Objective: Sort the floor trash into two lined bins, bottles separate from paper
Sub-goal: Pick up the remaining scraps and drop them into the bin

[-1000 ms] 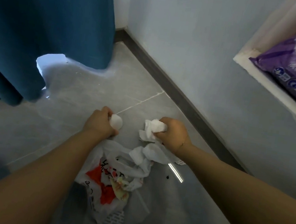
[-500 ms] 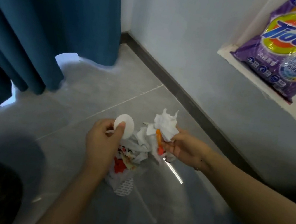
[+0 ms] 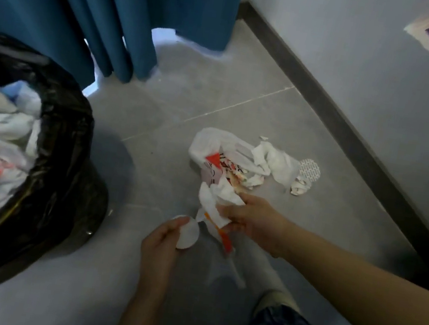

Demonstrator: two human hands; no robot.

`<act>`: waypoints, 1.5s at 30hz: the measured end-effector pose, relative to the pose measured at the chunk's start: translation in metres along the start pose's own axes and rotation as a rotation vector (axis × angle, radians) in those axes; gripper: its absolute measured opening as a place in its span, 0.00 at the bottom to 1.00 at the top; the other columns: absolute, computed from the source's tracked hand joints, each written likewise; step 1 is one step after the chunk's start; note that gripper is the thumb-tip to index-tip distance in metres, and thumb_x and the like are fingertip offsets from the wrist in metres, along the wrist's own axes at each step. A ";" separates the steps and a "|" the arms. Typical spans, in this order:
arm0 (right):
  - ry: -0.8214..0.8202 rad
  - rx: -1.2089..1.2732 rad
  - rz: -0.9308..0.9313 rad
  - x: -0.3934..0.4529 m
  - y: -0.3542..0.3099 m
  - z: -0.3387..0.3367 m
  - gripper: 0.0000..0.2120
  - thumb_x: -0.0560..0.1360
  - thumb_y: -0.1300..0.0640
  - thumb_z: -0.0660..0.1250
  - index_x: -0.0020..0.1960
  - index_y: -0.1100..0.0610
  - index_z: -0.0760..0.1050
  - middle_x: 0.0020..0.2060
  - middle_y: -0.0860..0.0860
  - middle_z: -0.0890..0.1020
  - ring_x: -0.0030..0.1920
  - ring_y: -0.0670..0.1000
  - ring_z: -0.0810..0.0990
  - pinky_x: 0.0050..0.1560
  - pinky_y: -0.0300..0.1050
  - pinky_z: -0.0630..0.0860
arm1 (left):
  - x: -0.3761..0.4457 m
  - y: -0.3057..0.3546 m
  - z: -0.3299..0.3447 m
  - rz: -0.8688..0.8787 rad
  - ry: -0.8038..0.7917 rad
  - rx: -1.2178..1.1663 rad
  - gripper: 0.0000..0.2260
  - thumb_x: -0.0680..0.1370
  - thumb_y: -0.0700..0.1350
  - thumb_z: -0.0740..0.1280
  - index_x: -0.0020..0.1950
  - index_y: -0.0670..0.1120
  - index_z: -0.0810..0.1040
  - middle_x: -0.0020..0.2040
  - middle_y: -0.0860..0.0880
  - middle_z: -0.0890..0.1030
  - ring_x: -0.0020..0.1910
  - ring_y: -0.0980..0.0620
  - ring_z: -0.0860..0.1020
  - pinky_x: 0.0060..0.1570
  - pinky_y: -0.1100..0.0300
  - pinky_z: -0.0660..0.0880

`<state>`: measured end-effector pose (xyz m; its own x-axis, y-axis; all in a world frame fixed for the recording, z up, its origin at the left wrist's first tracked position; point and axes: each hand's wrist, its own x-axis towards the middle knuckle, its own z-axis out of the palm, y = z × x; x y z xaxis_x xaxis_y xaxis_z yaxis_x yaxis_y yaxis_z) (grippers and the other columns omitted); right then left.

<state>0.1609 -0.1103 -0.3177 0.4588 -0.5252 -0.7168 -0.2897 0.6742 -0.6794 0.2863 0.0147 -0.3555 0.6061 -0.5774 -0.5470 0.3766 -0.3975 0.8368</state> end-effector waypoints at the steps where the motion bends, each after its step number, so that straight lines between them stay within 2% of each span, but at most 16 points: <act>1: 0.073 -0.175 -0.032 0.001 0.004 0.004 0.14 0.71 0.62 0.72 0.55 0.61 0.76 0.48 0.57 0.81 0.44 0.50 0.79 0.42 0.39 0.79 | -0.001 -0.003 -0.002 -0.075 -0.013 -0.063 0.11 0.77 0.35 0.64 0.45 0.48 0.84 0.52 0.47 0.83 0.53 0.48 0.80 0.49 0.57 0.76; 4: 0.186 -0.898 -0.226 0.000 0.016 0.004 0.10 0.72 0.57 0.71 0.49 0.61 0.78 0.43 0.53 0.79 0.40 0.47 0.73 0.34 0.29 0.65 | -0.003 -0.013 -0.004 -0.179 -0.013 -0.151 0.08 0.77 0.42 0.66 0.54 0.46 0.82 0.55 0.46 0.82 0.55 0.47 0.79 0.58 0.48 0.76; 6: 0.117 -1.046 -0.316 0.000 0.023 0.002 0.09 0.73 0.58 0.69 0.48 0.64 0.79 0.45 0.57 0.81 0.41 0.50 0.74 0.35 0.27 0.65 | -0.004 -0.020 -0.007 -0.147 0.008 -0.088 0.11 0.77 0.45 0.66 0.59 0.47 0.78 0.61 0.47 0.78 0.59 0.48 0.77 0.62 0.48 0.73; 8: 0.050 -1.031 -0.318 0.000 0.028 -0.001 0.09 0.73 0.61 0.68 0.48 0.67 0.80 0.44 0.61 0.82 0.44 0.56 0.78 0.38 0.27 0.66 | -0.006 -0.022 -0.007 -0.013 0.014 0.071 0.15 0.77 0.45 0.66 0.64 0.49 0.73 0.66 0.49 0.74 0.62 0.51 0.74 0.64 0.52 0.71; 10: 0.053 -0.910 -0.256 -0.002 0.024 -0.006 0.08 0.72 0.64 0.66 0.47 0.68 0.78 0.44 0.62 0.81 0.46 0.59 0.79 0.42 0.35 0.72 | -0.007 -0.021 -0.005 0.140 -0.002 0.234 0.20 0.77 0.46 0.67 0.68 0.48 0.70 0.66 0.51 0.71 0.65 0.53 0.70 0.63 0.58 0.68; 13: 0.144 -0.631 -0.153 -0.008 0.013 -0.023 0.12 0.73 0.69 0.61 0.49 0.59 0.80 0.46 0.55 0.82 0.46 0.53 0.80 0.49 0.44 0.78 | -0.009 -0.016 0.001 0.447 -0.049 0.481 0.23 0.76 0.49 0.68 0.69 0.44 0.70 0.66 0.48 0.70 0.65 0.54 0.68 0.61 0.62 0.65; 15: 0.245 -0.527 -0.173 -0.011 0.011 -0.039 0.15 0.73 0.72 0.58 0.50 0.60 0.80 0.48 0.55 0.81 0.49 0.52 0.79 0.49 0.43 0.78 | -0.010 -0.016 0.007 0.740 -0.116 0.694 0.24 0.75 0.53 0.65 0.67 0.43 0.71 0.65 0.45 0.73 0.64 0.50 0.70 0.62 0.58 0.67; 18: 0.358 -0.416 -0.174 -0.014 0.015 -0.059 0.14 0.75 0.72 0.57 0.49 0.63 0.80 0.44 0.56 0.81 0.43 0.49 0.78 0.37 0.29 0.74 | -0.013 -0.022 0.019 1.058 -0.254 0.933 0.25 0.75 0.55 0.63 0.68 0.45 0.69 0.67 0.47 0.73 0.67 0.50 0.68 0.64 0.52 0.66; 22: 0.439 -0.401 -0.156 -0.011 0.022 -0.078 0.13 0.75 0.71 0.57 0.51 0.67 0.79 0.44 0.57 0.80 0.37 0.44 0.76 0.29 0.25 0.70 | -0.003 -0.041 0.032 0.971 -0.410 1.316 0.39 0.70 0.71 0.56 0.74 0.49 0.59 0.76 0.51 0.59 0.76 0.47 0.51 0.70 0.38 0.51; 25: 0.431 -0.386 -0.136 -0.008 0.026 -0.083 0.12 0.75 0.71 0.58 0.50 0.67 0.79 0.43 0.56 0.81 0.37 0.44 0.76 0.30 0.26 0.71 | 0.007 -0.057 0.037 0.918 -0.485 1.503 0.47 0.66 0.78 0.50 0.75 0.48 0.58 0.77 0.48 0.56 0.76 0.43 0.46 0.70 0.38 0.43; 27: 0.415 -0.366 -0.133 -0.006 0.030 -0.084 0.11 0.75 0.71 0.59 0.46 0.65 0.80 0.41 0.56 0.81 0.37 0.46 0.76 0.32 0.28 0.73 | 0.010 -0.062 0.038 0.960 -0.464 1.456 0.42 0.68 0.76 0.53 0.71 0.49 0.66 0.74 0.47 0.63 0.73 0.42 0.54 0.69 0.40 0.49; 29: 0.413 -0.365 -0.143 -0.005 0.034 -0.087 0.12 0.74 0.70 0.59 0.41 0.60 0.79 0.39 0.54 0.82 0.38 0.47 0.77 0.35 0.31 0.74 | 0.016 -0.064 0.039 1.038 -0.441 1.280 0.29 0.71 0.68 0.62 0.65 0.51 0.72 0.70 0.48 0.69 0.71 0.42 0.60 0.68 0.44 0.58; 33: 0.458 -0.394 -0.176 -0.003 0.042 -0.097 0.16 0.74 0.69 0.58 0.39 0.54 0.79 0.37 0.51 0.82 0.40 0.49 0.78 0.39 0.37 0.73 | 0.029 -0.068 0.034 1.181 -0.414 1.006 0.11 0.71 0.53 0.70 0.50 0.49 0.81 0.57 0.50 0.78 0.57 0.45 0.71 0.51 0.49 0.74; 37: 0.501 -0.491 -0.221 -0.003 0.043 -0.099 0.10 0.75 0.66 0.62 0.43 0.55 0.80 0.40 0.51 0.82 0.43 0.49 0.79 0.43 0.36 0.72 | 0.036 -0.058 0.016 1.104 -0.439 0.867 0.10 0.74 0.51 0.64 0.54 0.50 0.73 0.50 0.46 0.77 0.48 0.50 0.72 0.46 0.57 0.71; 42: 0.375 -0.792 -0.230 -0.007 0.042 -0.077 0.05 0.74 0.59 0.67 0.50 0.53 0.77 0.44 0.50 0.80 0.44 0.50 0.78 0.49 0.44 0.76 | 0.017 -0.047 0.001 0.770 -0.364 0.558 0.15 0.74 0.54 0.61 0.59 0.54 0.70 0.57 0.50 0.75 0.55 0.57 0.74 0.54 0.58 0.73; 45: 0.238 -1.014 -0.188 0.000 0.047 -0.047 0.19 0.70 0.47 0.72 0.57 0.51 0.72 0.49 0.49 0.77 0.46 0.49 0.76 0.48 0.45 0.76 | 0.016 -0.047 0.001 0.636 -0.276 0.529 0.23 0.75 0.48 0.66 0.68 0.53 0.63 0.66 0.46 0.72 0.61 0.52 0.72 0.59 0.59 0.71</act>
<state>0.1074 -0.1032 -0.3567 0.4246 -0.7382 -0.5242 -0.8474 -0.1202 -0.5172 0.2778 0.0235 -0.4040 0.3736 -0.9273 -0.0229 -0.3920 -0.1802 0.9021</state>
